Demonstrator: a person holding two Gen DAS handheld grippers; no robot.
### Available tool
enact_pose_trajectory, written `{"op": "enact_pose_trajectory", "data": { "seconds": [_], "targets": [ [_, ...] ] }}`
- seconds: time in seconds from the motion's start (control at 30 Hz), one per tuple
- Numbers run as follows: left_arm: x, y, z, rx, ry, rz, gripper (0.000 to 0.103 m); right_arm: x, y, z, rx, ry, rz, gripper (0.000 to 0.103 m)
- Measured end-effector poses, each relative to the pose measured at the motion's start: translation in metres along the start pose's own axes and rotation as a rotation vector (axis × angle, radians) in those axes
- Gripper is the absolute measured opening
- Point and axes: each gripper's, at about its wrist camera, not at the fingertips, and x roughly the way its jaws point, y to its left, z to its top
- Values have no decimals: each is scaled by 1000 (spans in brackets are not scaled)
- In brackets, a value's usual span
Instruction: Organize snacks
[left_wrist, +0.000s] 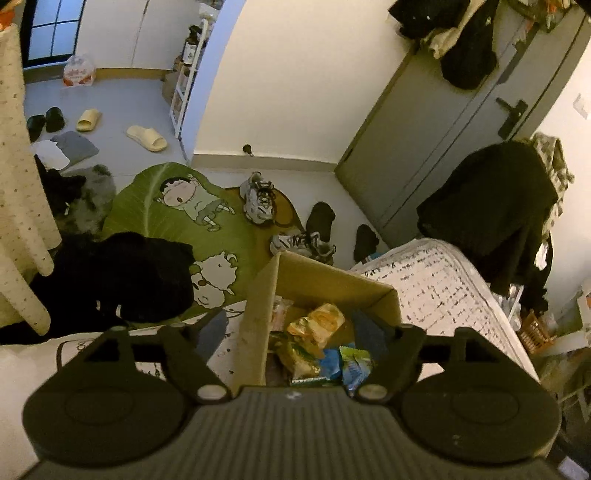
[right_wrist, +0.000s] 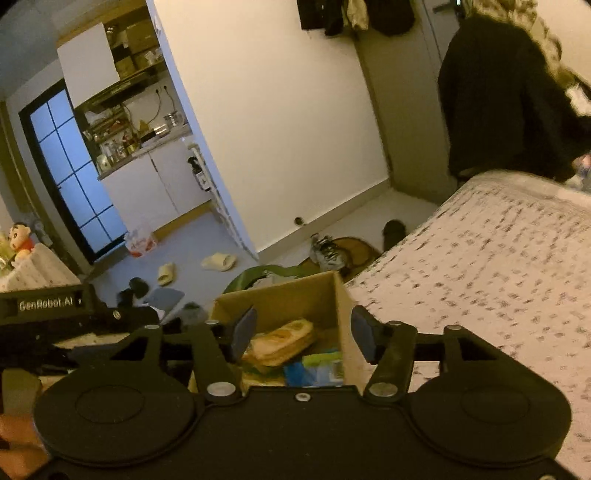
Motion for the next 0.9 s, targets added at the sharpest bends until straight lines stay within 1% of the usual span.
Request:
{"op": "enact_pose_trajectory", "data": {
  "seconds": [0.07, 0.13, 0.2, 0.3, 0.37, 0.43, 0.53, 0.6, 0.67, 0.73, 0.8, 0.9],
  "targets": [
    [-5, 1, 0, -11, 0, -6, 79, -13, -2, -2, -8, -7, -14, 67],
    [-11, 2, 0, -12, 0, -10, 82, -24, -4, -4, -5, -11, -29, 67],
    [-18, 1, -2, -3, -3, -12, 87, -34, -7, -6, -2, -17, -37, 68],
    [-29, -1, -8, 17, 0, -12, 89, -52, -10, -10, 3, -31, -60, 76],
    [-36, -5, -13, 39, 9, -16, 89, -64, -13, -14, 1, -36, -68, 82],
    [-45, -7, -20, 66, 14, -22, 89, -77, -17, -18, -4, -35, -86, 86],
    [-63, -11, -28, 103, 19, -38, 89, -96, -23, -22, 6, -32, -110, 86],
    [-76, -16, -32, 135, 15, -43, 89, -110, -27, -23, 12, -41, -129, 87],
    [-91, -20, -38, 163, 7, -49, 92, -121, -29, -22, 26, -41, -152, 95],
    [-102, -23, -44, 188, -2, -63, 95, -133, -30, -21, 35, -27, -162, 95],
    [-114, -25, -51, 208, -13, -69, 96, -145, -30, -23, 42, -36, -174, 97],
    [-129, -26, -60, 232, -25, -66, 97, -163, -28, -29, 41, -53, -183, 103]
  ]
}}
